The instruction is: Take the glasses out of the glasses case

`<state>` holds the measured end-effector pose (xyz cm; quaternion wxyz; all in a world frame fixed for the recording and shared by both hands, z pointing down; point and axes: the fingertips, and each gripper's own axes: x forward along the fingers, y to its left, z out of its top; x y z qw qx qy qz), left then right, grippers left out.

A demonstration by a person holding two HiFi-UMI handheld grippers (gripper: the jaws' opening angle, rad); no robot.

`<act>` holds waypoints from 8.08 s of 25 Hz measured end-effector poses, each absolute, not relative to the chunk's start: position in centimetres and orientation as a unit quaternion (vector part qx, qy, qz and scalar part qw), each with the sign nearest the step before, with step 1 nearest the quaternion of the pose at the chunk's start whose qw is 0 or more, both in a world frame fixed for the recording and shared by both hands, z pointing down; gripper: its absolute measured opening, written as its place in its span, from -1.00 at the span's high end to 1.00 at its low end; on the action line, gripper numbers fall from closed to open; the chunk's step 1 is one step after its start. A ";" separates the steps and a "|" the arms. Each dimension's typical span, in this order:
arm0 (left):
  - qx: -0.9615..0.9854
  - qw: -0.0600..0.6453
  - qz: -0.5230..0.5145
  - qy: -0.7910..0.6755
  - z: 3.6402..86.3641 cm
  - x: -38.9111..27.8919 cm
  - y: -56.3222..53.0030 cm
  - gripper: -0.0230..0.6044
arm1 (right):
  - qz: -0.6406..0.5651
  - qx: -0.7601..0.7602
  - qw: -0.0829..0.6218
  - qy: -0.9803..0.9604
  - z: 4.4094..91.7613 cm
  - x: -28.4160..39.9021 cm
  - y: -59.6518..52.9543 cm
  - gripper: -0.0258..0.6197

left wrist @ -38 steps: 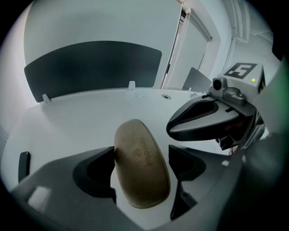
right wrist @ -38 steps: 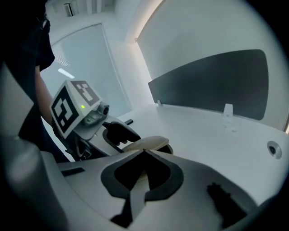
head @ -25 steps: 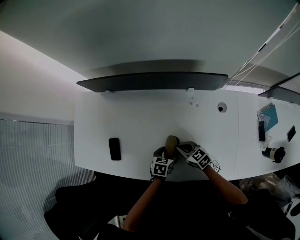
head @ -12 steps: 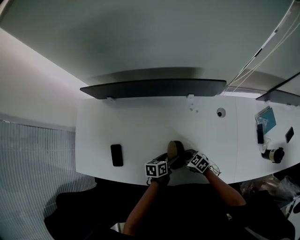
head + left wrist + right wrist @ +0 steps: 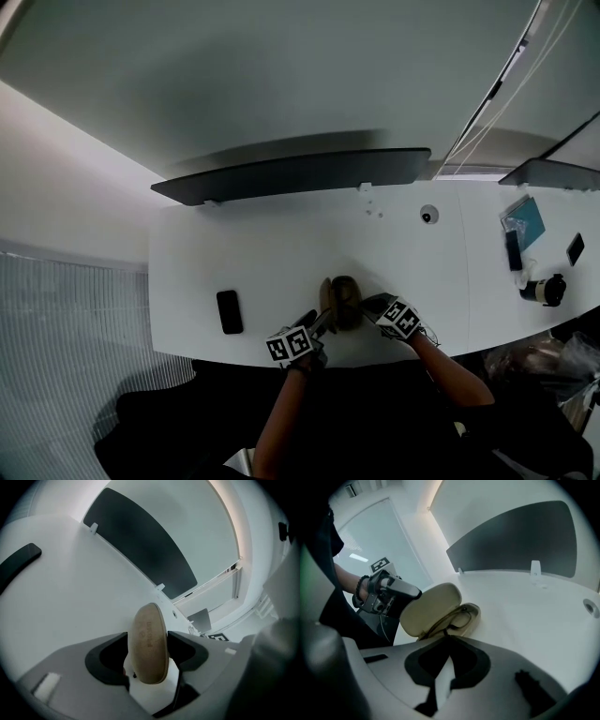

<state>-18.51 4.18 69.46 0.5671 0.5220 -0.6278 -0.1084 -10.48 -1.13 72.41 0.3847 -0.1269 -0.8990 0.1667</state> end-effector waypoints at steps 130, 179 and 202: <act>0.548 0.500 -0.371 -0.559 57.5 -14.2 -6.7 0.14 | 0.482 0.007 0.118 -0.868 59.6 -1.6 -8.6 0.59; 0.478 0.577 -0.198 -0.632 73.0 -22.6 8.6 0.28 | 0.528 0.277 0.353 -0.721 74.7 4.3 -7.4 0.36; 0.388 0.566 -0.300 -0.662 73.1 -25.3 10.1 0.35 | 0.236 0.092 0.439 -0.862 69.8 -4.9 -6.3 0.33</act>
